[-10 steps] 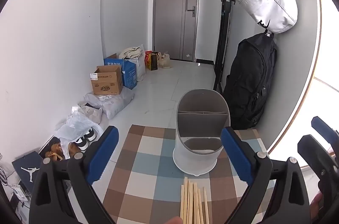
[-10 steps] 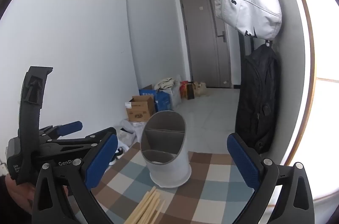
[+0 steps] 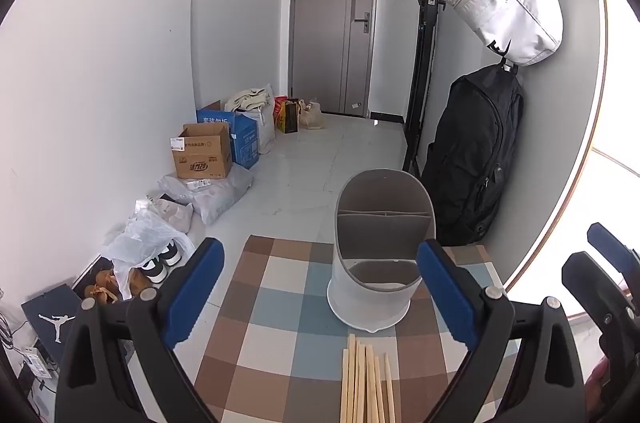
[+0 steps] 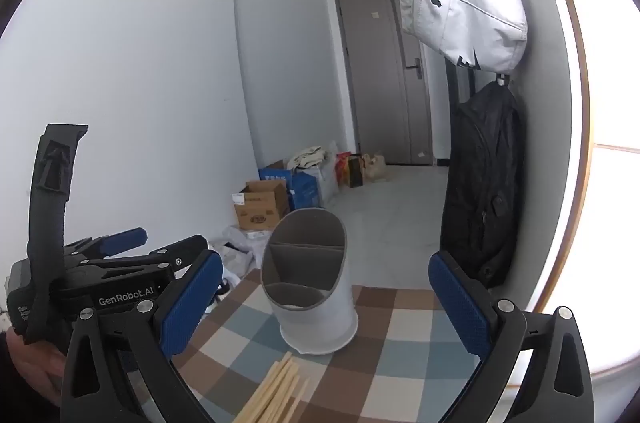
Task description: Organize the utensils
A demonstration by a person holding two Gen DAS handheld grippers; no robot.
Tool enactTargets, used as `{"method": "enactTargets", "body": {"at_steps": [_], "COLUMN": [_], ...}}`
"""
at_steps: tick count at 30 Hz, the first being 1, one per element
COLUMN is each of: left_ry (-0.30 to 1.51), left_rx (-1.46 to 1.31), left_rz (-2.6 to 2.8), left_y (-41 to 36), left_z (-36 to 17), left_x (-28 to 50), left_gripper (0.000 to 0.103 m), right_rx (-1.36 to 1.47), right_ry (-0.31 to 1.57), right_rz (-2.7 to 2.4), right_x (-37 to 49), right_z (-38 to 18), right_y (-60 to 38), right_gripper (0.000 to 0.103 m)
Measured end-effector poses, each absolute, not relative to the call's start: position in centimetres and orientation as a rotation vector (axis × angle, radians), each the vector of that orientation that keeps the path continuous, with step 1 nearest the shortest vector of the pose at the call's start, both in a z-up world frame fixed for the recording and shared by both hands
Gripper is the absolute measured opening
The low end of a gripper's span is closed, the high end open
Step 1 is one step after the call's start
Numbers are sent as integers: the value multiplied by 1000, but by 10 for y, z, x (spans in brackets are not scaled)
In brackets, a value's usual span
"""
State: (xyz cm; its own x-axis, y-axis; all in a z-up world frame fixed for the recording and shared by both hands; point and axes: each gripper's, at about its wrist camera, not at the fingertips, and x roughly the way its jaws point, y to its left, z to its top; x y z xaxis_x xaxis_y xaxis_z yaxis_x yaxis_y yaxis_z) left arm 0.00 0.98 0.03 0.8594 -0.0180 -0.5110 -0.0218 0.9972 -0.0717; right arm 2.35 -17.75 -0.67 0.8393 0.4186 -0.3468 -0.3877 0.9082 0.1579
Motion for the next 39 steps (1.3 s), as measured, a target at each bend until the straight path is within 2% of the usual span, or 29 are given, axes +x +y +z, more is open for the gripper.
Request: {"method": "enactTargets", "body": {"at_steps": [39], "left_ry": [521], "left_rx": [-79], "left_rz": [25], "left_y": [10], "left_z": [1], "left_x": [-1], "left_gripper": [94], "right_rx": [79], "right_ry": [379], "right_rz": [416], "right_x": [21], "right_z": [-8], "right_y": [-176], "right_gripper": [103]}}
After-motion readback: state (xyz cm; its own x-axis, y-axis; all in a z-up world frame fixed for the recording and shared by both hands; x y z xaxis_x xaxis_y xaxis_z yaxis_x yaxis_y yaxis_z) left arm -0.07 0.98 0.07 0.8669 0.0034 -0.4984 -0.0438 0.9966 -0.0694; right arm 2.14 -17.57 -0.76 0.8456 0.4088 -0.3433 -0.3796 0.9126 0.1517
